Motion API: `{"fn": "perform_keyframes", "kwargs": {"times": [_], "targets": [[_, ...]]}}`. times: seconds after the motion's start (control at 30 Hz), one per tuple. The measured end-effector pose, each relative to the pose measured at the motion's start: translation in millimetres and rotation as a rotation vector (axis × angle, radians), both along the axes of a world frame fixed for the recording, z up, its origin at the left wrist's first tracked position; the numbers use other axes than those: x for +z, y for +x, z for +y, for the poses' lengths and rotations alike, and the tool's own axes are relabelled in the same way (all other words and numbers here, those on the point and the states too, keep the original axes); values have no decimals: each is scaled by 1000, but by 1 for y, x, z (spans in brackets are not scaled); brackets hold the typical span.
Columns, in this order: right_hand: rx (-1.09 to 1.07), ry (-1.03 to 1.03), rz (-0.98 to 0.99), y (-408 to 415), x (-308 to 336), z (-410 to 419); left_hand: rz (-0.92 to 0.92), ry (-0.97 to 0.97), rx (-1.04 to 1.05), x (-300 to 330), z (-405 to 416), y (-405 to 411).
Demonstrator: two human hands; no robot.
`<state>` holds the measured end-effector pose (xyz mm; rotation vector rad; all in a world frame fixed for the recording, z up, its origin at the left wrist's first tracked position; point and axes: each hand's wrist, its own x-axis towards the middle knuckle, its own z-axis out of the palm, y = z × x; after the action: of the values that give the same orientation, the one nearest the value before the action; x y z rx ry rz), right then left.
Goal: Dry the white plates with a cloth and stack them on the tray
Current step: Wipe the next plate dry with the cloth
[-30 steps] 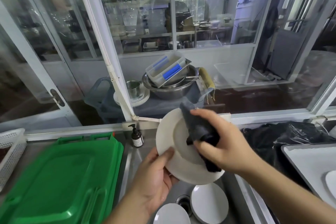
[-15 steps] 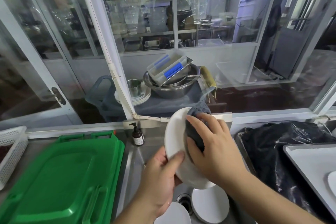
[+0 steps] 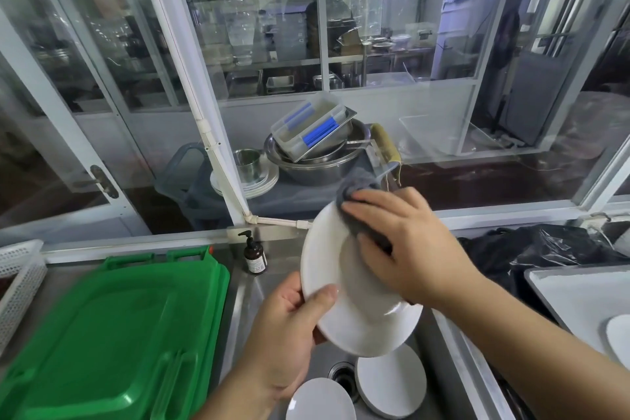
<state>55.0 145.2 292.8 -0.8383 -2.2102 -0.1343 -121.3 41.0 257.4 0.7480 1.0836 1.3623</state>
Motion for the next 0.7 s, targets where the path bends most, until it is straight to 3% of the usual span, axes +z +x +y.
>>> {"fn": "perform_keyframes", "kwargs": {"times": [0.17, 0.33, 0.53, 0.7], "targets": [[-278, -643, 260, 19, -1, 17, -64, 32, 61, 0, 0, -6], [-193, -1071, 644, 29, -19, 14, -94, 66, 74, 2, 1, -7], [-69, -1223, 874, 35, -17, 4, -93, 12, 65, -3, 1, -6], [-128, -1233, 926, 33, -25, 1, 106, -47, -43, 11, 3, -15]]}}
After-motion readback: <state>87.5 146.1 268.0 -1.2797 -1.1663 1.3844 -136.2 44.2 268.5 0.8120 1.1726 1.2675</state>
